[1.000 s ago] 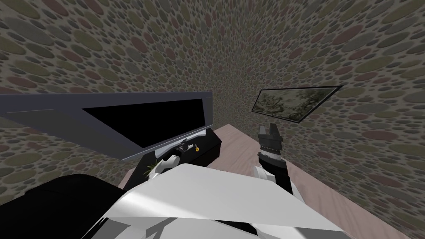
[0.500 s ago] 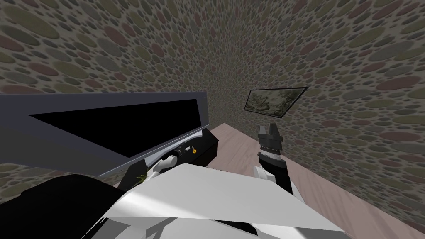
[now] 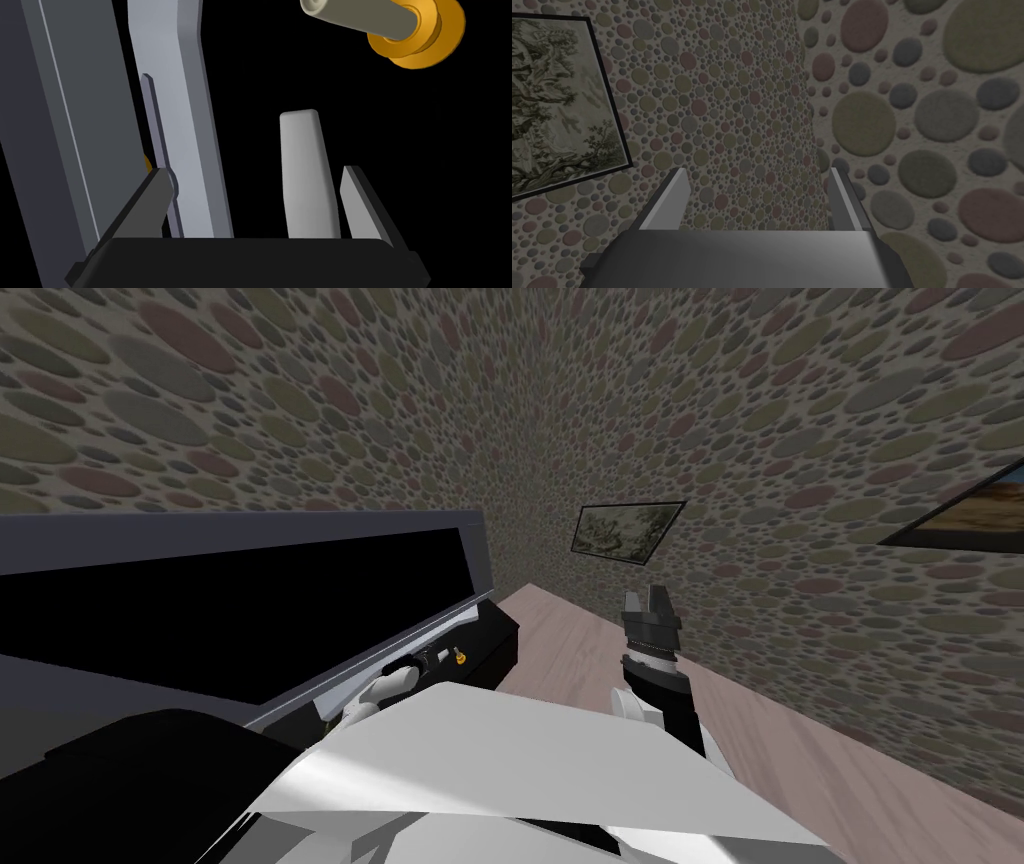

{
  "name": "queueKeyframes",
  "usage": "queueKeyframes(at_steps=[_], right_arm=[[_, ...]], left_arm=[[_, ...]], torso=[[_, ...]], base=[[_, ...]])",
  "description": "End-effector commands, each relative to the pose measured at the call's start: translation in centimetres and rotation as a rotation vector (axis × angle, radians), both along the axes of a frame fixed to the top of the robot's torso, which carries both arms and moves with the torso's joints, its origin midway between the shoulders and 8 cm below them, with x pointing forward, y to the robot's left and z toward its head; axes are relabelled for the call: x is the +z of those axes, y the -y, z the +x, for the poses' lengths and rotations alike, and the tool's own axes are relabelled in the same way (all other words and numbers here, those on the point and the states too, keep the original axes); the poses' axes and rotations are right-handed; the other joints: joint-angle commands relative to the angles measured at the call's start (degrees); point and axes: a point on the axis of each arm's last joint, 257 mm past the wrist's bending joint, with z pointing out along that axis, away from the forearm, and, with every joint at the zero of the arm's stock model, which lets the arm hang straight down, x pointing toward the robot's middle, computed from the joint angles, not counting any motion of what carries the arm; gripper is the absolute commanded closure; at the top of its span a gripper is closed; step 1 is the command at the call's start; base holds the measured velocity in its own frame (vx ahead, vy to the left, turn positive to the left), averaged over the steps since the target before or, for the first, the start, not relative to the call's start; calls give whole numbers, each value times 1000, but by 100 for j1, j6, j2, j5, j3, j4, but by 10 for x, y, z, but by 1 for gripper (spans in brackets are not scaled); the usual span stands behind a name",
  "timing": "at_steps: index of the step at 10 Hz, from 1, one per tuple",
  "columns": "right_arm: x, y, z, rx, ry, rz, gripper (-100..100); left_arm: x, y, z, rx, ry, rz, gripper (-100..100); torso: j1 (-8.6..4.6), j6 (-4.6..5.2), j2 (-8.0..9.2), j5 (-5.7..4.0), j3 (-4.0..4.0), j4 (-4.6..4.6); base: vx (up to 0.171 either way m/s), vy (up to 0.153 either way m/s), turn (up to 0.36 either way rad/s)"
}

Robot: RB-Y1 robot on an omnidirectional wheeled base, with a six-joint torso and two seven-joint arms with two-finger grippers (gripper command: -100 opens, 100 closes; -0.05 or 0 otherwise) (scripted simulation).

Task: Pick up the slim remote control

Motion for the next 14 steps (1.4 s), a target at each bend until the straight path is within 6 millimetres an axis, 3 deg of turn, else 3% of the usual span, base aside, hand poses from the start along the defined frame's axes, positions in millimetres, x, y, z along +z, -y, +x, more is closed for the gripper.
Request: queueKeyframes(at_steps=[1,4,9,10,14], right_arm=[[0,0,0,0,0,0,0],[0,0,0,0,0,0,0],[0,0,0,0,0,0,0],[0,0,0,0,0,0,0],[0,0,0,0,0,0,0]], left_arm=[[-13,-8,-12,43,-53,-50,-100],[-29,-19,-33,97,-115,-91,-100],[-63,-38,-84,227,-247,-171,-100],[-63,-38,-84,227,-247,-171,-100],[-79,-46,-117,331,-330,-246,-100]], torso=[[0,0,0,0,0,0],[-8,-3,-5,-2,-3,-1],[7,2,4,1,3,1],[7,-3,3,1,2,1],[9,2,1,1,1,1]], base=[[1,30,-383],[-2,14,-120],[-22,41,-210],[-7,24,0],[-18,39,-203]])
